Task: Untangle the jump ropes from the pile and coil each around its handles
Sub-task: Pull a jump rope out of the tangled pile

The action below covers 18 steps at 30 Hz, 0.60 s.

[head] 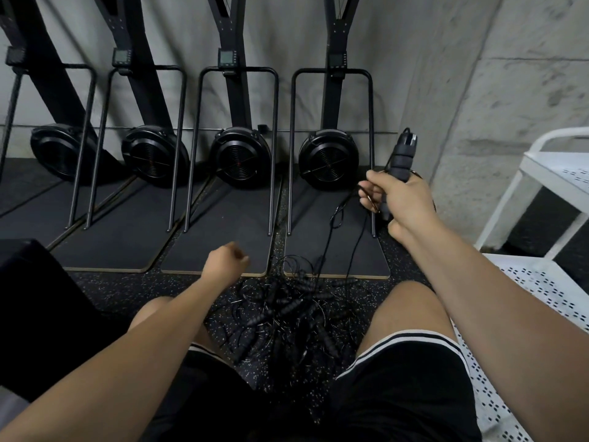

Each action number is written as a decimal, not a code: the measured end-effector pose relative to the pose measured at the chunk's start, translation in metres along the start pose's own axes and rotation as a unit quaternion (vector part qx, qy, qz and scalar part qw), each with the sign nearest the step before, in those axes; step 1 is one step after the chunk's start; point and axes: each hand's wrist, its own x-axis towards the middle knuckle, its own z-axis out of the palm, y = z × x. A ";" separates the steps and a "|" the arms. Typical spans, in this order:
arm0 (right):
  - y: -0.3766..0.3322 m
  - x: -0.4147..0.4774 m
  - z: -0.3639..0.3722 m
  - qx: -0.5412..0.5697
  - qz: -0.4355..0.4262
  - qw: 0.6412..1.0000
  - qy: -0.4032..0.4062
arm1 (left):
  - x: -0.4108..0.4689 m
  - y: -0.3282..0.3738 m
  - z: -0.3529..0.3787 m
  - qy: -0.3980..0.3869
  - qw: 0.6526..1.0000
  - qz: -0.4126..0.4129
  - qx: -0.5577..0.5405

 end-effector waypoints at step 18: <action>0.012 -0.009 0.012 -0.095 0.016 0.992 -0.087 | -0.048 0.168 -0.023 -0.038 0.905 0.337 -0.256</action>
